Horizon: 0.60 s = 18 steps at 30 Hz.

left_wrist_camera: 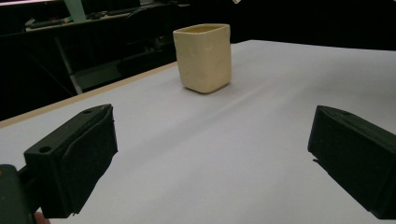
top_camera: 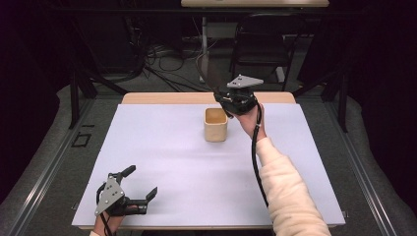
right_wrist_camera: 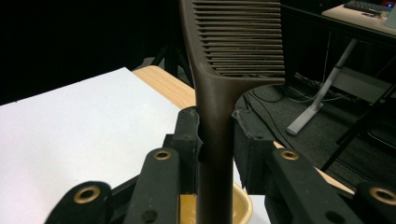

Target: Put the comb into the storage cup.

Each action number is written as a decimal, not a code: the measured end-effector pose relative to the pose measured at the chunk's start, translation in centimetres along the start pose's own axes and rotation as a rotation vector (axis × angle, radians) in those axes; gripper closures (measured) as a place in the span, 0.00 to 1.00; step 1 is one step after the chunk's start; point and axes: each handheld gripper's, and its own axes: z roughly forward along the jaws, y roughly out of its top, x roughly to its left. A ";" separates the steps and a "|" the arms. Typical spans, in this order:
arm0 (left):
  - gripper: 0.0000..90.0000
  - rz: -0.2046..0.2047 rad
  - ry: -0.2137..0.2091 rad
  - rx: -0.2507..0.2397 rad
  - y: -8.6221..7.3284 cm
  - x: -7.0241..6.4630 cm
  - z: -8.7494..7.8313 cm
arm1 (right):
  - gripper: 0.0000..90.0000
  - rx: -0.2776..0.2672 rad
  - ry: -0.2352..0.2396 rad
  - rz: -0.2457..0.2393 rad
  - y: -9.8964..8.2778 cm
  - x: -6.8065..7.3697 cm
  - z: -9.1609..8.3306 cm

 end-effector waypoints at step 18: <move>0.01 0.000 0.000 -0.001 0.0 0.0 0.0 | 0.80 -0.043 -0.014 0.003 -0.2 0.3 1.6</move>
